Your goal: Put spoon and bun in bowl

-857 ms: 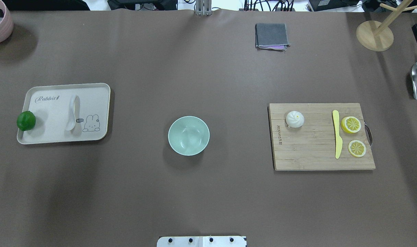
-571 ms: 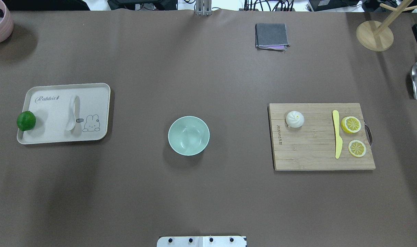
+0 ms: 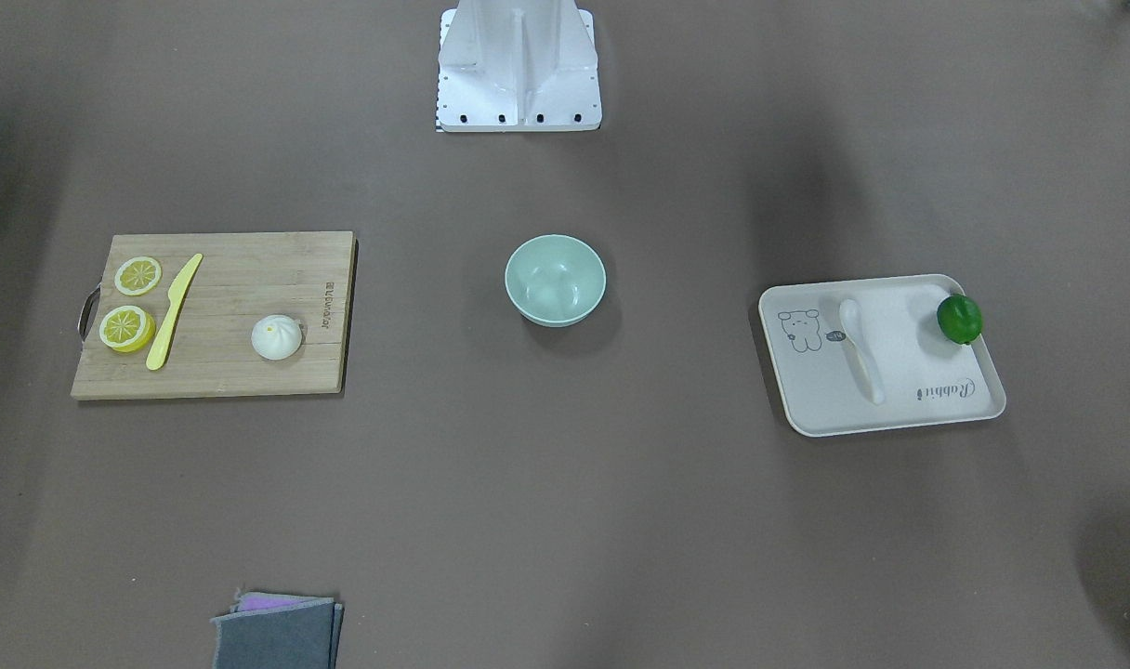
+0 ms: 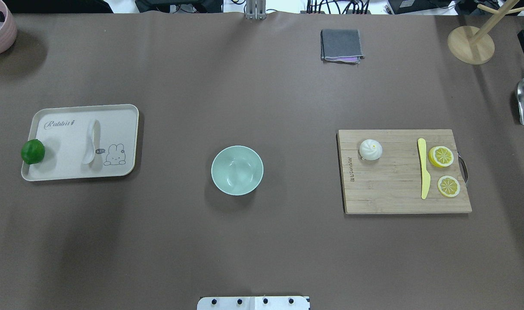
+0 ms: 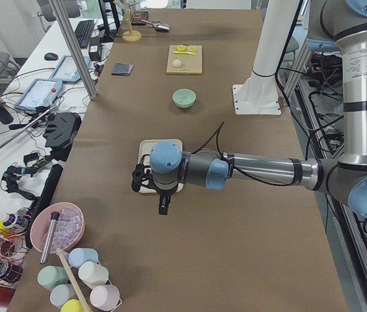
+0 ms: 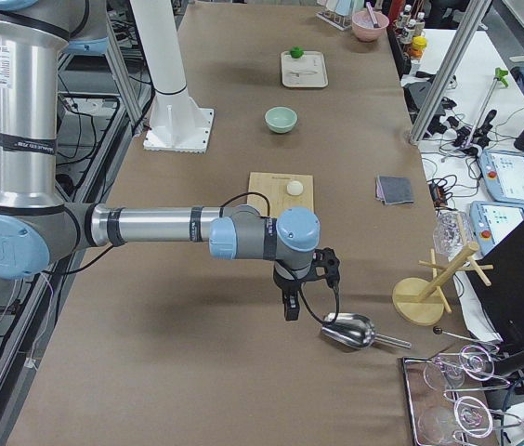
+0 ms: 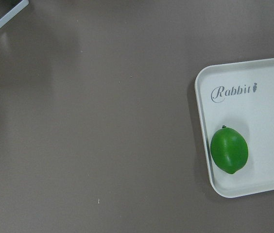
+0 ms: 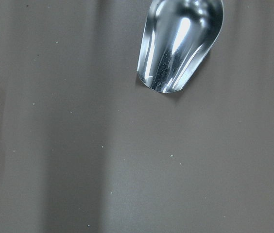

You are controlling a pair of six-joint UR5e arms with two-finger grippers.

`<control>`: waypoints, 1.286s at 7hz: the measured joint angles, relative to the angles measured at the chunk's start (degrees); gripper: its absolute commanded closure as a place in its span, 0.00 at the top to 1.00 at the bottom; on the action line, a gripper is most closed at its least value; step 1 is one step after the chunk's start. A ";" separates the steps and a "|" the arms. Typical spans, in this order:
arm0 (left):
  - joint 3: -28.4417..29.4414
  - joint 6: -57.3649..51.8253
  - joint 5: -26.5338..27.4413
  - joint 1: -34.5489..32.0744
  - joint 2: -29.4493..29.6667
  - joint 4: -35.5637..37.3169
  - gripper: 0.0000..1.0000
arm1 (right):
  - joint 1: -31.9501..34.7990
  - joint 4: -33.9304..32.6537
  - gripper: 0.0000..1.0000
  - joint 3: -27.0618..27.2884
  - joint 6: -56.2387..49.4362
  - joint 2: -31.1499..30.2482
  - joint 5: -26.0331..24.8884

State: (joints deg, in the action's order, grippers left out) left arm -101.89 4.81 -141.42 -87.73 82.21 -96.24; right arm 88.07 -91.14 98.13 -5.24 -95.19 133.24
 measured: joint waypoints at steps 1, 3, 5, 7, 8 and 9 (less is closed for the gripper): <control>-0.01 0.02 0.00 0.01 -0.12 0.00 0.98 | 0.00 0.02 1.00 0.16 -0.04 -0.11 0.54; 0.06 0.04 -0.04 0.04 -0.11 0.02 0.98 | 0.00 0.08 1.00 0.28 -0.09 -0.25 0.94; 0.08 0.03 -0.02 0.14 0.06 -0.28 0.98 | 0.00 0.07 1.00 0.45 -0.01 -0.26 1.42; 0.11 0.03 -0.04 0.24 0.12 -1.12 0.98 | 0.00 0.01 1.00 1.10 0.10 -0.23 2.96; -0.10 0.02 -0.09 0.26 0.19 -1.30 0.98 | 0.00 0.00 1.00 1.30 0.10 -0.26 3.40; -0.10 0.16 -0.16 0.27 0.44 -1.42 0.98 | 0.00 0.00 1.00 1.37 0.15 -0.30 3.71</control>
State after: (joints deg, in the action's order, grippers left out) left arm -101.98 4.97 -141.58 -87.46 82.65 -97.66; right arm 88.07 -91.14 99.50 -5.09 -95.48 136.95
